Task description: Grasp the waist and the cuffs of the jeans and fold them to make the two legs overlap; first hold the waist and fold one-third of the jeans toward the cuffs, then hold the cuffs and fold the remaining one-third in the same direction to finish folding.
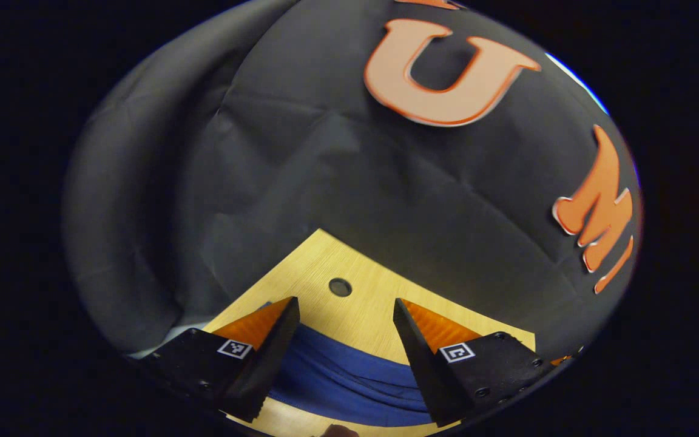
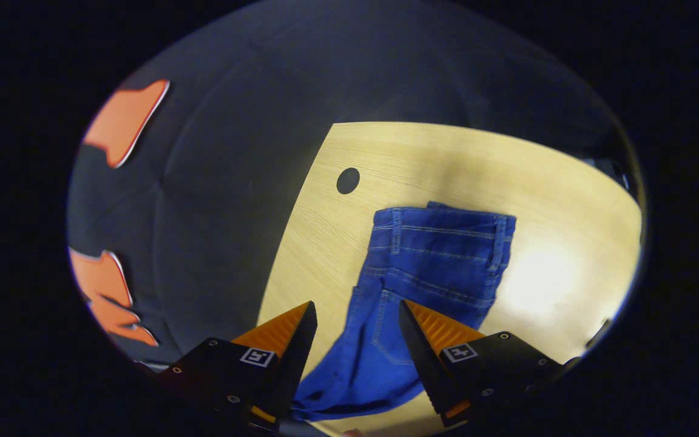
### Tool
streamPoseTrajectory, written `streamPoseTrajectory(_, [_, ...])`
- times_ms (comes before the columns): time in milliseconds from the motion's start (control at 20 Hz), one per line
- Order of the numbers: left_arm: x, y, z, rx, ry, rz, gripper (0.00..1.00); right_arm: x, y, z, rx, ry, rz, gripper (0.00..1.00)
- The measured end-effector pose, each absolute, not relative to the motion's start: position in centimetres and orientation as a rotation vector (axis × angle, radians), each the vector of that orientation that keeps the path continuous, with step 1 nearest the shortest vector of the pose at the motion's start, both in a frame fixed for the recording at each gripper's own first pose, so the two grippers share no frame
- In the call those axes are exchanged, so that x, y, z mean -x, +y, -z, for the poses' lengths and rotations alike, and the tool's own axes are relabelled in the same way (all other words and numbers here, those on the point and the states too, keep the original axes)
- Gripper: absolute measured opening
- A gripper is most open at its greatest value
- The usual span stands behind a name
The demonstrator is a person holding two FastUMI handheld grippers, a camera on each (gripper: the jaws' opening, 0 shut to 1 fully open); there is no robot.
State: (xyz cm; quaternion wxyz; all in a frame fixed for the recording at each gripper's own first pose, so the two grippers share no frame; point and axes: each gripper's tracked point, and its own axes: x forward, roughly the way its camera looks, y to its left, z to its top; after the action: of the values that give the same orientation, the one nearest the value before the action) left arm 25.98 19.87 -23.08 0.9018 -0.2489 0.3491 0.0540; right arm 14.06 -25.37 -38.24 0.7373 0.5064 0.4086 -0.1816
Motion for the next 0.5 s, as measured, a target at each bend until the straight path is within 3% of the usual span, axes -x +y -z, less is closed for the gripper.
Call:
streamPoseTrajectory(250, [-23.3,14.8,15.7,0.266,0.490,-0.010,0.95,-11.3,-27.7,43.3,-1.062,0.950,0.471,0.96])
streamPoseTrajectory(500, [-20.1,8.6,10.2,0.195,0.412,0.103,0.98,-9.3,-29.6,47.3,-0.967,1.007,0.531,0.96])
